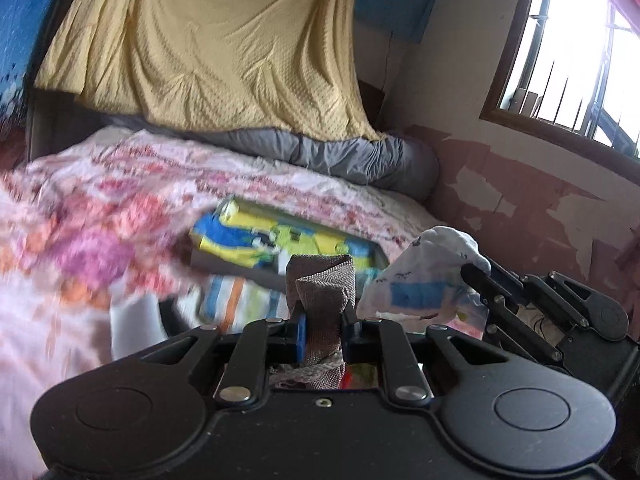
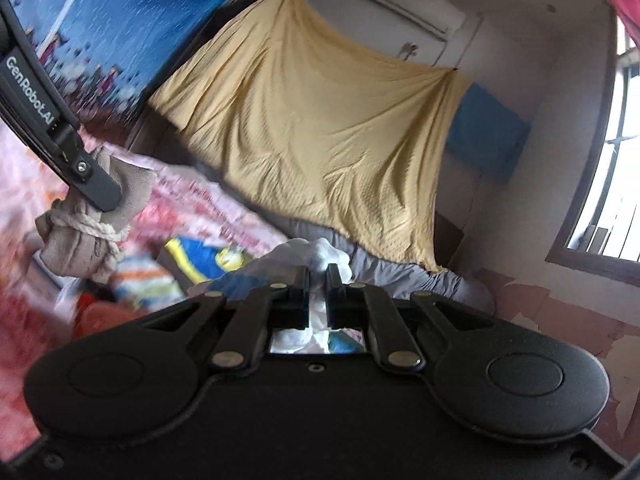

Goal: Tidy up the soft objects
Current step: 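Lift and carry the sock bundle and muslin cloth over the frog tray, then lower both items into the tray and open both tools, then withdraw both open tools from the tray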

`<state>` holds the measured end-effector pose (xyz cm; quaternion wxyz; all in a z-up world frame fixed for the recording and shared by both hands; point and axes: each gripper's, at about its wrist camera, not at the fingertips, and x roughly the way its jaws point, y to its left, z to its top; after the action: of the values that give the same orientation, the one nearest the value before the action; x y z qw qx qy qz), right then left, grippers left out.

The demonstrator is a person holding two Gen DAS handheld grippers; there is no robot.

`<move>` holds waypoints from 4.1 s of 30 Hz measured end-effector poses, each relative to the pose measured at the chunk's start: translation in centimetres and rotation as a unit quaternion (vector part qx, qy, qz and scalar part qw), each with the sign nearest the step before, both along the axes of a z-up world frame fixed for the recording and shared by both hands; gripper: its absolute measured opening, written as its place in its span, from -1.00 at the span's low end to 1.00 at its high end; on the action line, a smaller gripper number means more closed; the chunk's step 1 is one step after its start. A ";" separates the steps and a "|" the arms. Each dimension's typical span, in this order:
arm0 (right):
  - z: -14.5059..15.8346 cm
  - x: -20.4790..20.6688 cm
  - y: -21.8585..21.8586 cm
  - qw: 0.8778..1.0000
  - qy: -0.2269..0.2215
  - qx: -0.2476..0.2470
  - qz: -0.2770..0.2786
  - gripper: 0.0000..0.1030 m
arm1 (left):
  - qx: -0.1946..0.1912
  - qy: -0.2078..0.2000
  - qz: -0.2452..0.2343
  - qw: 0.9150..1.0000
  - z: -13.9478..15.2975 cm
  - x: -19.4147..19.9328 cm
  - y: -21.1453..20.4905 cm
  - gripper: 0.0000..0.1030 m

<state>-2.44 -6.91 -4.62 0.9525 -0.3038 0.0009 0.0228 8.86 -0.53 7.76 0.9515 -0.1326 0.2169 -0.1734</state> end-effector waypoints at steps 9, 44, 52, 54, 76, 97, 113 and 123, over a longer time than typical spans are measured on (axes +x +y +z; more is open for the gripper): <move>3.7 5.2 -3.5 0.997 -0.020 0.070 0.007 -0.95 | -0.008 -0.008 0.022 1.000 3.1 7.0 -3.2 -0.67; -3.0 30.0 -15.8 0.963 0.154 0.221 -0.021 -0.96 | 0.048 0.071 0.073 0.994 -4.7 27.3 -13.2 -0.67; -5.7 32.0 -15.4 0.954 0.209 0.208 -0.042 -0.95 | 0.068 0.095 0.081 0.990 -5.9 27.4 -13.7 -0.65; -6.2 32.2 -15.0 0.951 0.224 0.207 -0.044 -0.95 | 0.071 0.104 0.081 0.989 -6.1 27.5 -13.7 -0.65; -5.6 30.3 -16.4 0.935 0.256 0.242 -0.044 -0.32 | 0.092 0.106 0.098 0.985 -4.4 26.2 -14.6 0.05; -0.2 25.1 -16.4 0.942 0.197 0.269 -0.028 0.86 | 0.097 0.034 0.160 0.982 1.3 18.2 -11.1 0.67; 5.3 16.4 -13.2 0.947 0.142 0.288 0.000 0.99 | 0.090 -0.014 0.190 0.978 3.0 8.6 -7.4 0.98; 5.9 11.8 -11.3 0.951 0.133 0.278 -0.002 0.99 | 0.088 -0.023 0.190 0.978 2.2 3.7 -5.8 0.98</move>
<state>9.33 -18.21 1.29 0.9905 -0.0209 0.1218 0.0601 12.55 -6.38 9.94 0.9797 -0.0836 0.1801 0.0273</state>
